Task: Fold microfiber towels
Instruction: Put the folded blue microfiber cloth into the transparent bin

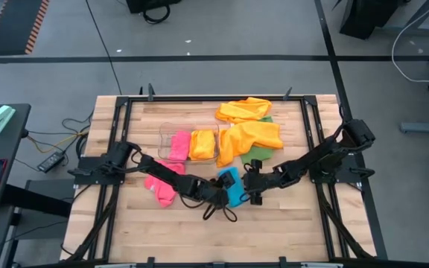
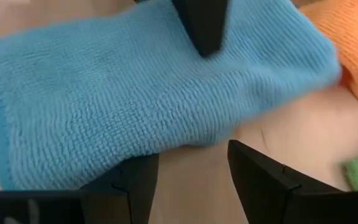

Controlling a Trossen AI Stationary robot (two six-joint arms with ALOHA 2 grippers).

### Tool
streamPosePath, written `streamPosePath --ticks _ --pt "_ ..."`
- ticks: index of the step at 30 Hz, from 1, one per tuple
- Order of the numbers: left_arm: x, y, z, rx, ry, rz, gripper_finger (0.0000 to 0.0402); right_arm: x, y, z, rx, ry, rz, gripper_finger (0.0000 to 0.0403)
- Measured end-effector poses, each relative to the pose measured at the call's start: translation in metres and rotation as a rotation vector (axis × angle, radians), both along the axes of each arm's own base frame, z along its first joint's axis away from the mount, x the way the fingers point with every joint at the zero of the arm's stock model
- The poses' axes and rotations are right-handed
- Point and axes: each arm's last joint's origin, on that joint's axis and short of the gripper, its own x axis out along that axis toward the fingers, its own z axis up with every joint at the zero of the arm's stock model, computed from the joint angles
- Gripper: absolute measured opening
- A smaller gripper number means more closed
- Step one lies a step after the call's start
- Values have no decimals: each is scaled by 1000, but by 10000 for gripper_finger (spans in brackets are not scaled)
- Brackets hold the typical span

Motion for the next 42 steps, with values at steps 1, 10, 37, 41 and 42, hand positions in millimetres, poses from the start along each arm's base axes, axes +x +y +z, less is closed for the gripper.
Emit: streamPosePath --ticks 1,10,37,41,42 --pt "1 0 0 -2 -7 1 221 0 0 0 3 0 2 202" --pt "3 2 1 -79 -46 16 198 1 1 1 18 -8 9 202" --pt "-46 -32 105 -272 -157 60 21 -37 14 48 -75 -53 -74 202" --pt "-55 -22 128 -195 -159 32 21 -38 15 47 -92 -51 -79 202" --pt "-55 -18 131 -159 -141 12 21 -38 15 46 -96 -49 -80 202"
